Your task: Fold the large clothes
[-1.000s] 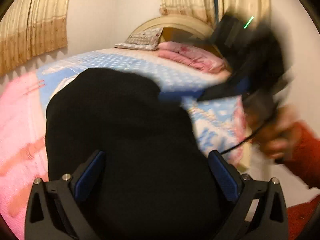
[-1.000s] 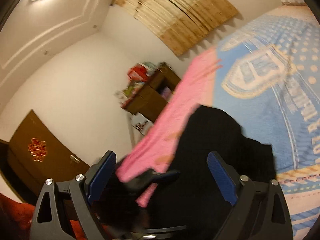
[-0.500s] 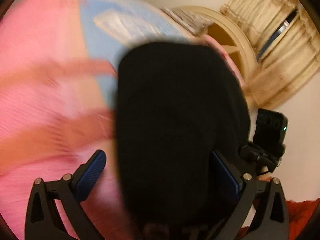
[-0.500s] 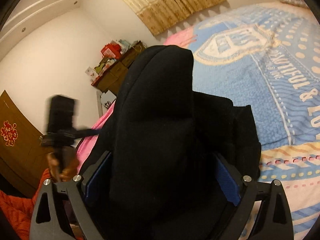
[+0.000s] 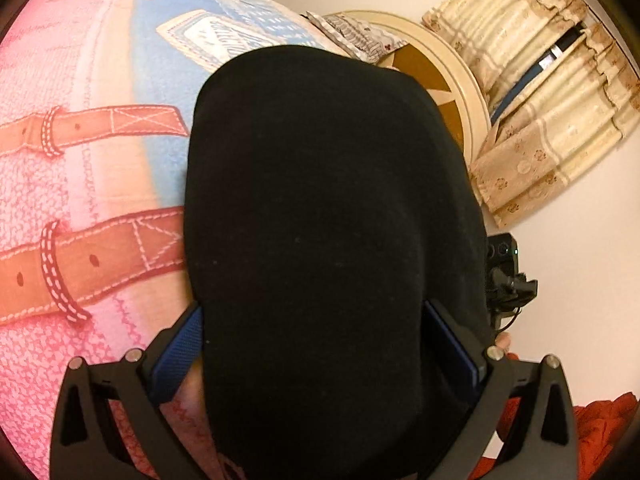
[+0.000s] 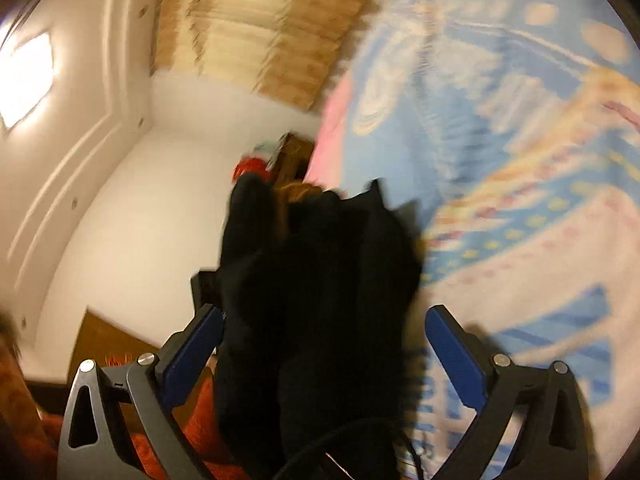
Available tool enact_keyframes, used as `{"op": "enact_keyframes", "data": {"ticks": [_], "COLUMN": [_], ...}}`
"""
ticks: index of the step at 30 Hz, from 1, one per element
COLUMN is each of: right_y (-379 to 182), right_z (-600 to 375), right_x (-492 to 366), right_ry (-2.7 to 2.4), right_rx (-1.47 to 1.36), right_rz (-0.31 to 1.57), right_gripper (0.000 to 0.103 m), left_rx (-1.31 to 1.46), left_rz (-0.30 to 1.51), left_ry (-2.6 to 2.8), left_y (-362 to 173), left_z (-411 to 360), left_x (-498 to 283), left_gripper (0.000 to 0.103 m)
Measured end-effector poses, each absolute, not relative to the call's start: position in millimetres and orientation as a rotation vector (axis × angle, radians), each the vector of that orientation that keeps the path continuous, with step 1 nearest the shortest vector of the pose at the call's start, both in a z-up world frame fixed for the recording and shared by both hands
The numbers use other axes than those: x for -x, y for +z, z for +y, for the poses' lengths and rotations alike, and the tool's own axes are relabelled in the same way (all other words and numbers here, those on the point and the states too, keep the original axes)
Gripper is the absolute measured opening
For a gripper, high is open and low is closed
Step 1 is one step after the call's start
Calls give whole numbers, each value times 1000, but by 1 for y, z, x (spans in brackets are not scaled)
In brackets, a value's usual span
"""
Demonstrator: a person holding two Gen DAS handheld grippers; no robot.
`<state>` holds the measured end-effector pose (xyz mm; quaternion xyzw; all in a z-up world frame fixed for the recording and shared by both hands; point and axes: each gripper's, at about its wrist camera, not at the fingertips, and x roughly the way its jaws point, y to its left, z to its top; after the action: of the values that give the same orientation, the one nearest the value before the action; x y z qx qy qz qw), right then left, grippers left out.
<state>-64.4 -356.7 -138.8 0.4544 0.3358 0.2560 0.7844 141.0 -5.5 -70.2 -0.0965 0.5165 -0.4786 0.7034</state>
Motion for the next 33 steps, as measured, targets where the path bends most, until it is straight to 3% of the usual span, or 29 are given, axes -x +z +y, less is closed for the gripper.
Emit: {"op": "enact_keyframes", "data": {"ticks": [3, 10, 20, 23, 33], "right_y": [-140, -149, -82, -81, -6], "right_z": [-325, -299, -208, -217, -135], "right_x": [44, 24, 42, 41, 0], "right_ry": [590, 610, 740, 795, 1039], "right_rx": [-863, -915, -610, -764, -654], "right_rz": [854, 802, 773, 704, 629], "right_gripper": [102, 103, 102, 102, 103], "left_rx": [194, 146, 98, 115, 190], "left_rz": [1148, 1110, 886, 860, 667], "left_ry": [-1057, -1028, -1142, -1134, -961], "left_y": [-66, -55, -7, 2, 77], "left_z": [-6, -35, -53, -45, 51], "left_x": [-140, -135, -75, -72, -55], "left_gripper": [103, 103, 103, 103, 103]}}
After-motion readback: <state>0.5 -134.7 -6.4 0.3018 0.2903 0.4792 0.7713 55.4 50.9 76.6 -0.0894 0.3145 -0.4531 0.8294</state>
